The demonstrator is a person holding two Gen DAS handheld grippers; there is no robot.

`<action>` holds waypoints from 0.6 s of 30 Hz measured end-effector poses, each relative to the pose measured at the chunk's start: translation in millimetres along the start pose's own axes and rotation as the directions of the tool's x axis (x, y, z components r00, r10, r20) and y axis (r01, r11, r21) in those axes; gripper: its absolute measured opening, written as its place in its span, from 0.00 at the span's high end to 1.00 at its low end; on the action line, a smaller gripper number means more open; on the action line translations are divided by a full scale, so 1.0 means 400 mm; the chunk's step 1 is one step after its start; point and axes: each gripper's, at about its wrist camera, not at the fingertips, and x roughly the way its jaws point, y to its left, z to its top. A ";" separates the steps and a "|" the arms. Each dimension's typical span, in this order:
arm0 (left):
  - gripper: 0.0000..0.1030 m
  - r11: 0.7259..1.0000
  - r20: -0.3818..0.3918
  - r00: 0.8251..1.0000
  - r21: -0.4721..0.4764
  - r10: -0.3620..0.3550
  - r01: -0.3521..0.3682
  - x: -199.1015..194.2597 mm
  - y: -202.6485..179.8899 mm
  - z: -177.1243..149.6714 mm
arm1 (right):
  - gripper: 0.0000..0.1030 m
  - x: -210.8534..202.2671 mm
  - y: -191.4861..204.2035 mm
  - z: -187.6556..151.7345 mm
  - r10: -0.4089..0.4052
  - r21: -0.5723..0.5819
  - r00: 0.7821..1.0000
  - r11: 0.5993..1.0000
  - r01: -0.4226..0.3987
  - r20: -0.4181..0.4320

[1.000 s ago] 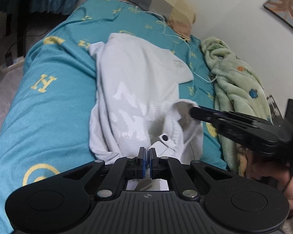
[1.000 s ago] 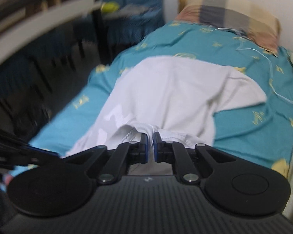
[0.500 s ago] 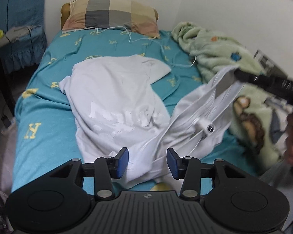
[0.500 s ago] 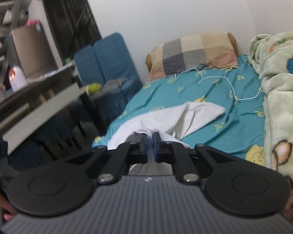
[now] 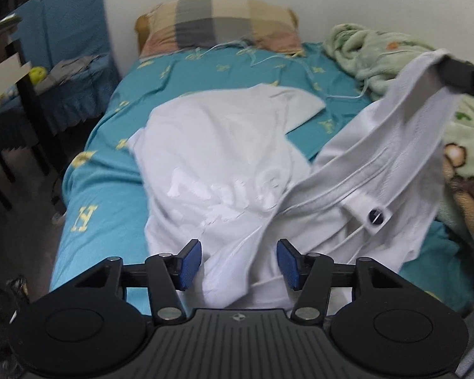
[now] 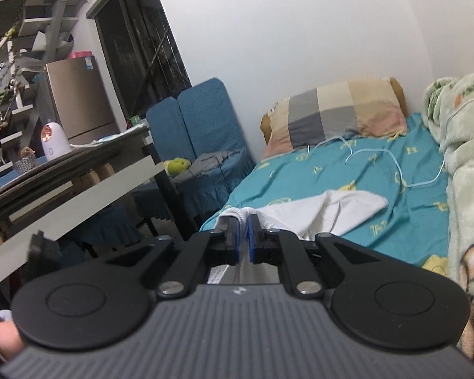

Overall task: Fold clothes
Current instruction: 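Lift the shirt high with both grippers and shake it out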

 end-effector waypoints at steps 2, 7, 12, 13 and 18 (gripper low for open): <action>0.45 0.999 -0.023 1.000 -0.050 0.013 -0.014 0.000 0.028 -0.007 | 0.92 -0.005 -0.008 0.003 -0.017 0.015 1.000 1.000 0.016 0.018; 0.51 0.986 0.001 0.999 -0.163 0.039 -0.039 -0.046 0.093 -0.004 | 0.92 -0.013 -0.026 0.005 -0.070 0.026 0.997 0.997 0.069 0.043; 0.83 0.966 0.137 0.991 -0.256 0.009 0.026 -0.127 0.138 0.001 | 0.92 0.013 -0.057 -0.016 -0.140 0.043 0.989 0.989 0.142 -0.040; 0.87 0.962 0.169 0.986 -0.270 0.002 0.044 -0.144 0.143 0.003 | 0.92 0.020 -0.065 -0.022 -0.140 0.057 0.988 0.988 0.143 -0.061; 0.88 0.941 0.257 0.966 -0.319 -0.032 0.116 -0.190 0.156 0.009 | 0.89 0.049 -0.090 -0.056 -0.116 0.125 0.983 0.983 0.134 -0.142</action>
